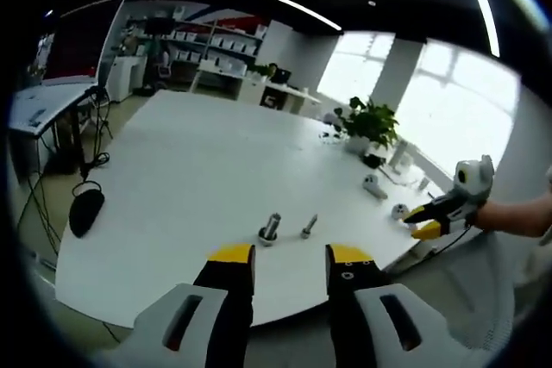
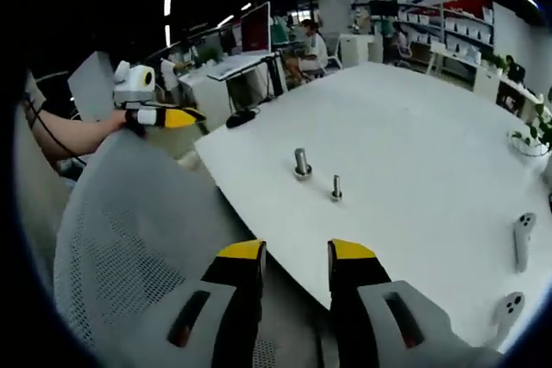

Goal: Place the washer onto the threaded stud by aligning its center hole with the stud, sliding it down to the base, and recovering from edge contact or off-axis alignment until the washer reaches the visible bottom stop.

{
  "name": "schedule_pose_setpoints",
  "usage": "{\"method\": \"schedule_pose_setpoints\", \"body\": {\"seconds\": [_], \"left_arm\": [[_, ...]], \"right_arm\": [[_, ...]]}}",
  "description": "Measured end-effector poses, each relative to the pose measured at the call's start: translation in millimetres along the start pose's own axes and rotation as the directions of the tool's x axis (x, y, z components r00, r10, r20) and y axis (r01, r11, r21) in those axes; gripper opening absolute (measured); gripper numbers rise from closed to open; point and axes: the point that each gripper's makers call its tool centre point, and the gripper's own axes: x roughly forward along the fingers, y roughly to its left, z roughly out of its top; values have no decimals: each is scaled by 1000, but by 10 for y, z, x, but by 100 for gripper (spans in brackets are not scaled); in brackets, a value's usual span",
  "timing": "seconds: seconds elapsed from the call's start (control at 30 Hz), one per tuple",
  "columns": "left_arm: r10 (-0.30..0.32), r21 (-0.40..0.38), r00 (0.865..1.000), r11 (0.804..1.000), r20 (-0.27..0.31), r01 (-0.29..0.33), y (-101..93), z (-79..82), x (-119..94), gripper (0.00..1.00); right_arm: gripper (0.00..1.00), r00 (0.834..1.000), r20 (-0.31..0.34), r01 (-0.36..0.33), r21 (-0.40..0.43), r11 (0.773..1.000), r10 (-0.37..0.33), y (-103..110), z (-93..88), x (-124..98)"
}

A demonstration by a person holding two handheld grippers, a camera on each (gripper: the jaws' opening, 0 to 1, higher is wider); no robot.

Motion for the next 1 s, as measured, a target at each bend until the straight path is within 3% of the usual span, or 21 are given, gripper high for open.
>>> {"method": "schedule_pose_setpoints", "body": {"seconds": [0.13, 0.23, 0.47, 0.63, 0.83, 1.0], "left_arm": [[7, 7, 1000, 1000, -1, -7, 4, -3, -2, 32], [24, 1, 1000, 1000, 5, -24, 20, 1, -19, 32], [35, 3, 999, 999, 25, -35, 37, 28, -39, 33], [35, -10, 998, 999, 53, -34, 39, 58, -66, 32], [34, 0, 999, 999, 18, -34, 40, 13, -31, 31], [42, -13, 999, 999, 23, -42, 61, 4, -44, 31]], "right_arm": [[32, 999, 31, 27, 1, 1000, -27, 48, -2, -84], [31, 998, 15, 54, -57, 997, -54, 51, -76, -100], [30, 996, 15, 89, -60, 994, -88, 8, -125, -106], [30, 995, 29, 90, 7, 996, -90, -16, -145, -138], [28, 988, 64, 137, 84, 987, -142, -85, -110, -221], [29, 977, 104, 171, 148, 974, -187, -196, -111, -252]]}}
